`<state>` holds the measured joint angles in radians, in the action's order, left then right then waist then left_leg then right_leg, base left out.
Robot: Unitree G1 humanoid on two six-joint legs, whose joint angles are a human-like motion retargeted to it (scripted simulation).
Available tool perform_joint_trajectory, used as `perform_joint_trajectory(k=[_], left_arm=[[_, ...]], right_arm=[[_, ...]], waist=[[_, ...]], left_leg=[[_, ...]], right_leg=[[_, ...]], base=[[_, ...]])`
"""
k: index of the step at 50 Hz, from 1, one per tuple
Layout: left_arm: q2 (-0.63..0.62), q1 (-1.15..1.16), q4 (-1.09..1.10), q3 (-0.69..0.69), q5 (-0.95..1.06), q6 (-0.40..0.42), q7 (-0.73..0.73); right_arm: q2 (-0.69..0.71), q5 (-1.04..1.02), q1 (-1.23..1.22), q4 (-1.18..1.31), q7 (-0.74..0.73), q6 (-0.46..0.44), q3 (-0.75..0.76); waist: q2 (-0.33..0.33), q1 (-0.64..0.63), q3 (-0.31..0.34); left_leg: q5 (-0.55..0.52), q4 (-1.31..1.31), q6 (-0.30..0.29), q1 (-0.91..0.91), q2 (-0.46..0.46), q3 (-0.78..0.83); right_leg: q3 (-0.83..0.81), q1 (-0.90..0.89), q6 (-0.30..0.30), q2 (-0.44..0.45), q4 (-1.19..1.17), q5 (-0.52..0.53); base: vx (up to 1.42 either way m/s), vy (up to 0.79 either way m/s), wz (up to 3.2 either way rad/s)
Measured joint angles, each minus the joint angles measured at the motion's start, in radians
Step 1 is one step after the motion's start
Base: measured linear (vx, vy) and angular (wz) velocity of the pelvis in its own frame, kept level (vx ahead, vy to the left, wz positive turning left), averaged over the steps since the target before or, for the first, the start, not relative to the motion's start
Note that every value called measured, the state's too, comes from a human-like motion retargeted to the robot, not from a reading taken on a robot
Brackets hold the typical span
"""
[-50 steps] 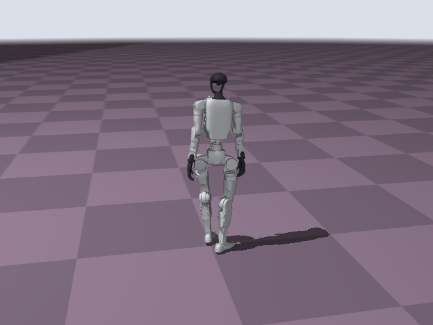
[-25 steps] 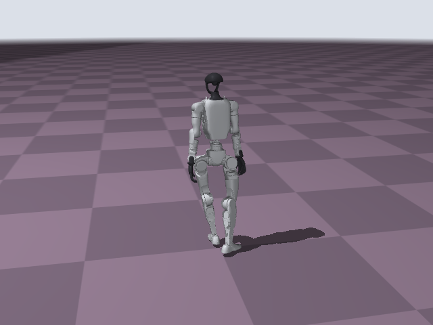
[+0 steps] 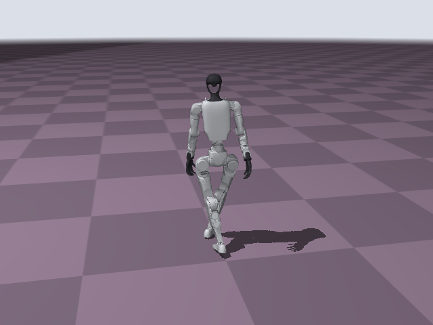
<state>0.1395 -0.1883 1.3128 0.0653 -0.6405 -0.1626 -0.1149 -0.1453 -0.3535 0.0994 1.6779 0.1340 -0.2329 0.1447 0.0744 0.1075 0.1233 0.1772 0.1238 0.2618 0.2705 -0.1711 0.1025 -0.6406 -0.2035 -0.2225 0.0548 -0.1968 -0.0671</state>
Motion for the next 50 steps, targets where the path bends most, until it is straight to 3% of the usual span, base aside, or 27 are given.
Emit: perform_joint_trajectory(k=[3,8,10,15,18,20,25,28,30,33,36,39,41,42,46,50], left_arm=[[-0.024,0.032,-0.007,0.014,-0.008,0.017,0.041],[-0.052,0.101,0.04,0.03,-0.008,0.02,0.127],[-0.049,0.126,0.054,0.034,-0.015,0.02,0.14],[-0.029,0.178,0.107,0.083,-0.007,0.001,0.15],[-0.035,0.214,0.145,0.128,0.01,-0.018,0.126],[-0.05,0.233,0.168,0.148,0.022,-0.032,0.104],[-0.058,0.247,0.221,0.183,0.023,-0.063,0.074],[-0.062,0.251,0.257,0.182,-0.011,-0.053,0.07],[-0.06,0.249,0.291,0.197,-0.051,-0.07,0.078],[-0.051,0.244,0.329,0.214,-0.064,-0.104,0.06],[-0.048,0.25,0.328,0.253,-0.051,-0.114,0.038],[-0.042,0.244,0.315,0.28,0.004,-0.113,0.055],[-0.035,0.225,0.304,0.268,0.045,-0.107,0.063],[-0.03,0.211,0.293,0.26,0.056,-0.104,0.06],[0.003,0.142,0.237,0.2,0.046,-0.095,0.061],[0.053,0.062,0.186,0.121,0.032,-0.084,0.091]], right_arm=[[-0.013,0.021,-0.012,0.022,0.011,-0.029,0.018],[-0.011,0.064,-0.054,0.007,0.033,-0.021,0.014],[-0.001,0.061,-0.08,-0.023,0.033,-0.004,0.006],[0.014,0.029,-0.198,-0.093,0.004,0.007,-0.045],[0.03,0.002,-0.276,-0.125,-0.016,0.008,-0.061],[0.033,-0.009,-0.322,-0.152,-0.022,0.013,-0.07],[0.065,-0.017,-0.416,-0.222,-0.023,0.036,-0.091],[0.089,-0.004,-0.43,-0.251,-0.018,0.057,-0.114],[0.105,0.001,-0.421,-0.267,-0.004,0.076,-0.128],[0.118,-0.013,-0.381,-0.283,0.02,0.085,-0.161],[0.111,-0.073,-0.326,-0.273,0.005,0.07,-0.178],[0.108,-0.088,-0.285,-0.208,-0.109,0.018,-0.182],[0.104,-0.045,-0.268,-0.144,-0.208,-0.038,-0.182],[0.1,-0.024,-0.262,-0.114,-0.249,-0.057,-0.179],[0.08,0.003,-0.221,-0.043,-0.311,-0.083,-0.142],[0.064,0.027,-0.156,-0.013,-0.276,-0.079,-0.118]], waist=[[-0.002,-0.008,0.011],[0.02,-0.074,0.029],[0.036,-0.095,0.034],[0.029,-0.163,0.049],[0.004,-0.171,0.034],[-0.009,-0.147,0.013],[-0.098,-0.172,0.036],[-0.124,-0.184,0.048],[-0.121,-0.193,0.047],[-0.096,-0.218,0.032],[-0.067,-0.244,0.007],[-0.086,-0.234,0.004],[-0.124,-0.212,0.015],[-0.141,-0.202,0.023],[-0.161,-0.167,0.044],[-0.151,-0.081,0.052]], left_leg=[[-0.048,0.114,0.0,0.014,0.009,0.043],[-0.309,0.513,0.0,-0.121,0.001,0.108],[-0.289,0.708,0.0,-0.227,-0.007,0.099],[-0.129,0.919,0.0,-0.443,0.119,0.172],[-0.126,0.798,0.0,-0.544,0.103,0.222],[-0.178,0.588,-0.011,-0.598,0.008,0.216],[-0.219,0.142,-0.311,-0.623,-0.018,0.03],[-0.196,0.033,-0.406,-0.636,-0.009,-0.049],[-0.205,0.03,-0.393,-0.646,-0.017,-0.065],[-0.256,0.089,-0.301,-0.637,-0.025,-0.009],[-0.206,0.171,-0.207,-0.64,-0.037,-0.009],[-0.132,0.213,-0.173,-0.585,0.0,-0.039],[-0.097,0.209,-0.169,-0.524,0.055,-0.045],[-0.084,0.207,-0.172,-0.498,0.082,-0.053],[-0.08,0.133,-0.201,-0.412,0.155,0.007],[-0.09,0.05,-0.247,-0.359,0.179,0.044]], right_leg=[[0.084,0.035,0.018,-0.01,-0.042,-0.046],[0.061,0.189,0.068,-0.066,0.046,-0.07],[0.057,0.226,0.087,-0.091,0.077,-0.074],[0.077,0.304,0.088,-0.054,0.155,-0.107],[0.069,0.334,0.131,-0.055,0.198,-0.106],[0.047,0.333,0.175,-0.087,0.216,-0.103],[0.095,0.399,0.176,0.03,0.21,-0.178],[0.101,0.459,0.187,0.063,0.207,-0.214],[0.094,0.491,0.199,0.061,0.202,-0.235],[0.082,0.533,0.225,0.036,0.181,-0.262],[0.099,0.547,0.243,0.005,0.103,-0.247],[0.039,0.542,0.219,-0.003,-0.068,-0.064],[0.012,0.49,0.161,-0.011,-0.265,0.091],[0.004,0.445,0.138,-0.022,-0.385,0.115],[0.011,0.194,0.178,-0.085,-0.763,-0.05],[-0.061,-0.017,0.166,-0.098,-0.831,-0.191]], base=[[0.69,-0.08,-0.06],[0.52,0.12,-0.19],[0.41,0.05,0.23],[0.37,-0.03,-0.14],[0.28,0.51,0.38],[0.25,0.62,0.89],[0.38,0.14,-0.01],[0.62,0.16,-0.11],[0.44,0.07,0.05],[0.69,0.11,-0.08],[0.84,0.18,-0.27],[0.66,0.1,-0.07],[0.54,0.06,0.17],[0.58,0.07,-0.05],[0.49,0.04,-0.12],[0.4,-0.03,0.59]])
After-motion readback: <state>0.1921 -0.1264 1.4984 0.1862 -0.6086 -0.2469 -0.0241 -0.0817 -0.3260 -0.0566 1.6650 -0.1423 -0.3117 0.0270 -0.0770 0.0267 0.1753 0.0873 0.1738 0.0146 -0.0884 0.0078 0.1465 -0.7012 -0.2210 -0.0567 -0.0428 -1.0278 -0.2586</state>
